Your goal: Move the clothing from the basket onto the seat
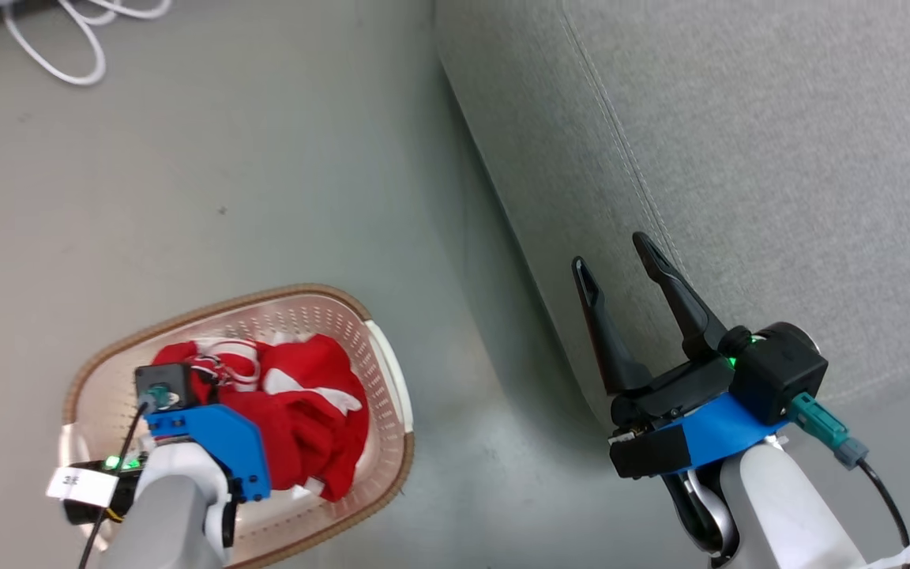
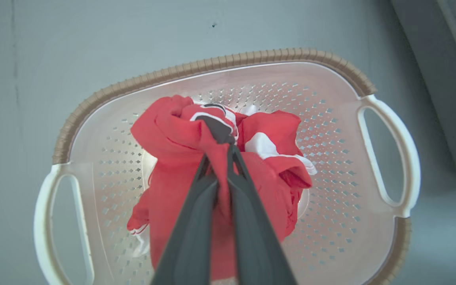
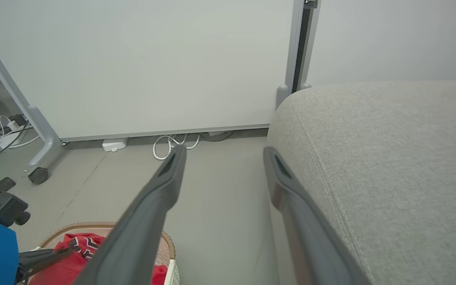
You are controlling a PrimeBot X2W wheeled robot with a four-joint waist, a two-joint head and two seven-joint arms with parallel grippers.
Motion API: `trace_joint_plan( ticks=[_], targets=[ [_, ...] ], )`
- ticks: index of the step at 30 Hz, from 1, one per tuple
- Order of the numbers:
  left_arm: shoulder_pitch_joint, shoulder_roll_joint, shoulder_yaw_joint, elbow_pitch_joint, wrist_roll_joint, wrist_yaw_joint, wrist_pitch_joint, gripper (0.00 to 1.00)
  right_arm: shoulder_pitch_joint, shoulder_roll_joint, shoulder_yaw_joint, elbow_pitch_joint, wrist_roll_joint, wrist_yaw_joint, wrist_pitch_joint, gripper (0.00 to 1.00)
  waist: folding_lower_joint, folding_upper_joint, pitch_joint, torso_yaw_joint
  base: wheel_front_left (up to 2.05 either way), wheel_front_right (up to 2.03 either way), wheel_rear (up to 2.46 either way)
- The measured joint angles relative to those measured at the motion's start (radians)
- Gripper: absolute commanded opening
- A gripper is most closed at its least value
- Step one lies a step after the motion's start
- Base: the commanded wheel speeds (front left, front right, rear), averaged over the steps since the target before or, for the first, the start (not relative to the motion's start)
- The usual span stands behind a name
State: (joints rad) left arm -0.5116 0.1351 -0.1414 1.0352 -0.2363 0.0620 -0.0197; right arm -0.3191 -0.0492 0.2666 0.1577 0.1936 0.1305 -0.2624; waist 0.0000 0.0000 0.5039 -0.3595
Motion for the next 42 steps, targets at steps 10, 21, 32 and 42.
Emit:
trace_joint_plan(
  ticks=[10, 21, 32, 42],
  targets=[
    [0.017, -0.049, -0.072, -0.009, 0.004, -0.089, -0.063, 0.00, 0.055, 0.001, -0.022, 0.051, -0.044, 0.000, 0.000, 1.00, -0.0001, 0.0001, -0.160, 0.110, 0.00, 0.00, 0.00],
    [0.008, -0.079, -0.184, -0.018, 0.013, -0.167, -0.121, 0.00, 0.120, 0.000, -0.050, 0.096, -0.062, 0.000, 0.000, 1.00, -0.0002, 0.0001, -0.321, 0.205, 0.00, 0.00, 0.00],
    [-0.024, -0.084, -0.371, -0.169, -0.083, -0.186, -0.119, 0.00, 0.157, 0.000, -0.037, 0.124, -0.070, 0.000, 0.000, 1.00, -0.0002, 0.0001, -0.427, 0.239, 0.00, 0.00, 0.00],
    [-0.067, -0.085, -0.525, -0.321, -0.211, -0.169, -0.098, 0.00, 0.195, 0.000, -0.030, 0.149, -0.078, 0.000, 0.000, 1.00, -0.0002, 0.0001, -0.492, 0.251, 0.00, 0.00, 0.00]
  ],
)
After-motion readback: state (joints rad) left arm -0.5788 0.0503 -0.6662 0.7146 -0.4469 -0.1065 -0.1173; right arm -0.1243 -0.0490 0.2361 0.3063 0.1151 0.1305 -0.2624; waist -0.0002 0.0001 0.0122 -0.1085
